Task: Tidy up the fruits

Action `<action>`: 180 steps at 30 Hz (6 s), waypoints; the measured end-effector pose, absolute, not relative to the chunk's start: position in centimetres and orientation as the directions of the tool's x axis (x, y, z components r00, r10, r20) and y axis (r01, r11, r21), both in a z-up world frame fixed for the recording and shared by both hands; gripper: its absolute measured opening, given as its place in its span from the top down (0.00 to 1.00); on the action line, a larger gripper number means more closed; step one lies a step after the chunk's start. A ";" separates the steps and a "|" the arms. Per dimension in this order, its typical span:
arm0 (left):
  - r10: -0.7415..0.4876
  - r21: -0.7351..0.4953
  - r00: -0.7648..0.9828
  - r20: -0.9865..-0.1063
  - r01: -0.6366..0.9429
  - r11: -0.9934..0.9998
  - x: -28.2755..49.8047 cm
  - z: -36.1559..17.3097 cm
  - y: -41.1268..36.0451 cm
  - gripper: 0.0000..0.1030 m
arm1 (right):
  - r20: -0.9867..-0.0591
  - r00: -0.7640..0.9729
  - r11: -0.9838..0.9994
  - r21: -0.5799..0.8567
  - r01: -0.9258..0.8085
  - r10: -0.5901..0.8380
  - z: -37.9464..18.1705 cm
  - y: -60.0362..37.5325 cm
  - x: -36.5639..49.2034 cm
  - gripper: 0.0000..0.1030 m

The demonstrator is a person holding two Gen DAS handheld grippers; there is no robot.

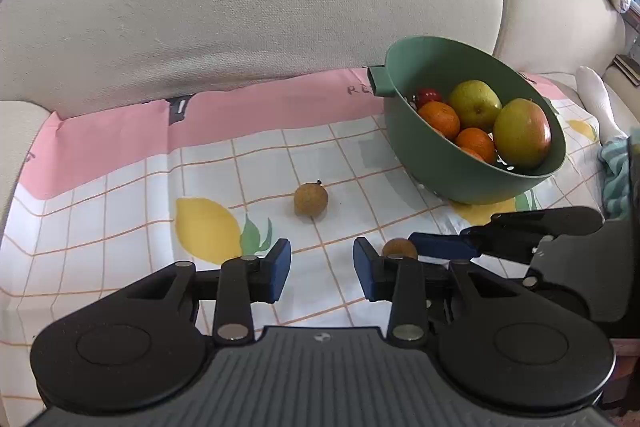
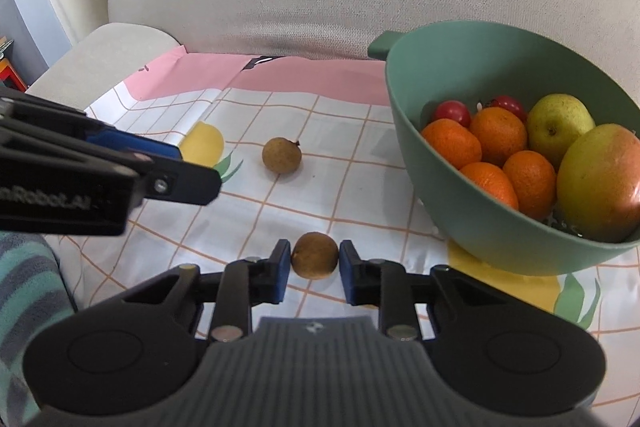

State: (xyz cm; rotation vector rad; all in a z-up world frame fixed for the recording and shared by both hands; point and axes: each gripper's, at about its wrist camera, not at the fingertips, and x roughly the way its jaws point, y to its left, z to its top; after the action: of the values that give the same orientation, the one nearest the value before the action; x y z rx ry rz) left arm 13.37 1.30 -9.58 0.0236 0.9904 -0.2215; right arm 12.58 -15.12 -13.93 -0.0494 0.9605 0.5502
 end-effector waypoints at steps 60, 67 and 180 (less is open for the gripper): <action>-0.155 -0.073 0.607 -0.780 0.157 0.985 10.9 -6.6 0.5 0.72 | -0.635 0.573 0.829 0.209 -0.518 0.518 -8.1 -17.6 9.1 0.78; -0.180 -0.080 0.634 -0.752 0.183 0.980 9.8 -4.6 -1.1 0.72 | -0.587 0.616 0.832 0.204 -0.516 0.525 -6.3 -19.3 7.4 0.78; -0.150 0.119 0.771 -0.618 0.280 0.953 10.0 4.5 -5.8 0.24 | -0.694 0.637 0.913 0.071 -0.402 0.335 0.3 -23.4 13.6 0.19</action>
State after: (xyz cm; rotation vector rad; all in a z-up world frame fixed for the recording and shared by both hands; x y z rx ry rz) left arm 10.00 -5.78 4.53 0.2096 0.6499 -0.2349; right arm 13.57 -23.42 0.34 -0.0930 0.7733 0.4216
